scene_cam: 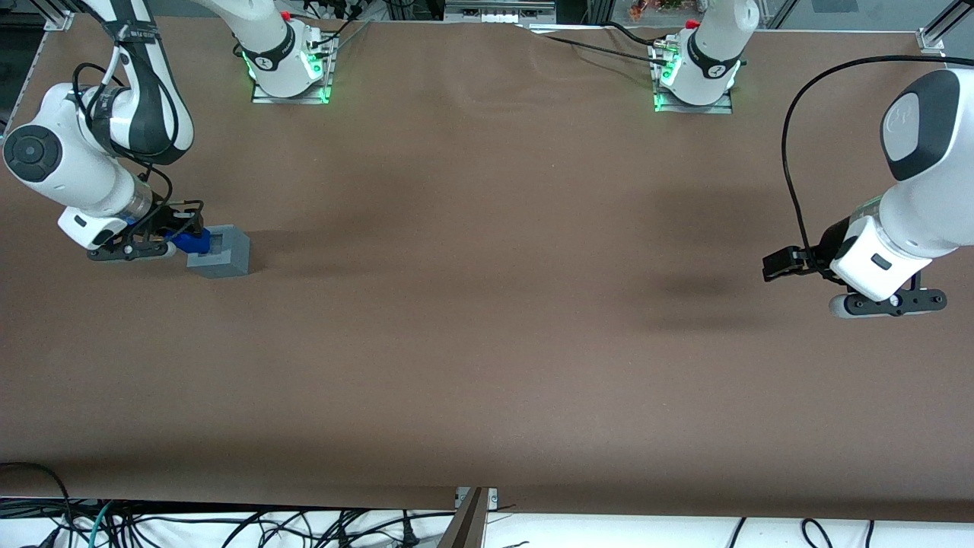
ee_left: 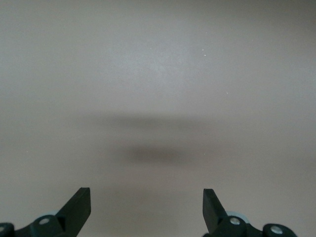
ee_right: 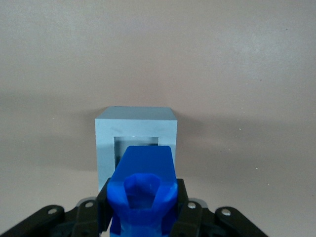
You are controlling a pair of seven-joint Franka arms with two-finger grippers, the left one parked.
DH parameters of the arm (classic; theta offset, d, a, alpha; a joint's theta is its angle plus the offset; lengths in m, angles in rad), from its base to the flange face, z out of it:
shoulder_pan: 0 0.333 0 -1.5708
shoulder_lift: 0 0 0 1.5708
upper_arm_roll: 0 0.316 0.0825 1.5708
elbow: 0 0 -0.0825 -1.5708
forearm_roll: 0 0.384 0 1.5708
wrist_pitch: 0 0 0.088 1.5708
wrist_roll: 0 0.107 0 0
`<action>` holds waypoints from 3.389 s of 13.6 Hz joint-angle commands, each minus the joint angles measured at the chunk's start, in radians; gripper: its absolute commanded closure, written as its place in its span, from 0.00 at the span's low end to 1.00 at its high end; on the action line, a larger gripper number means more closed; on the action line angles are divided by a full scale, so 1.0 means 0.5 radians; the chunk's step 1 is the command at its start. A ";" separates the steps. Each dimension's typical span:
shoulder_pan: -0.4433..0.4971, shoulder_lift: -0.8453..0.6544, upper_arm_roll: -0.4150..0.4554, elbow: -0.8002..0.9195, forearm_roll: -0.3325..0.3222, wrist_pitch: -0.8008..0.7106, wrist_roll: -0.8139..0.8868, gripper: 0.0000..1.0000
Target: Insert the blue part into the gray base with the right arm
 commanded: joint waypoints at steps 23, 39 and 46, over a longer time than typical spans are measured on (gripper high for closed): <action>0.029 0.043 0.020 -0.033 0.132 0.076 -0.061 0.77; 0.036 0.034 0.020 0.007 0.138 0.052 -0.125 0.01; 0.051 0.025 0.063 0.825 0.126 -1.015 -0.101 0.01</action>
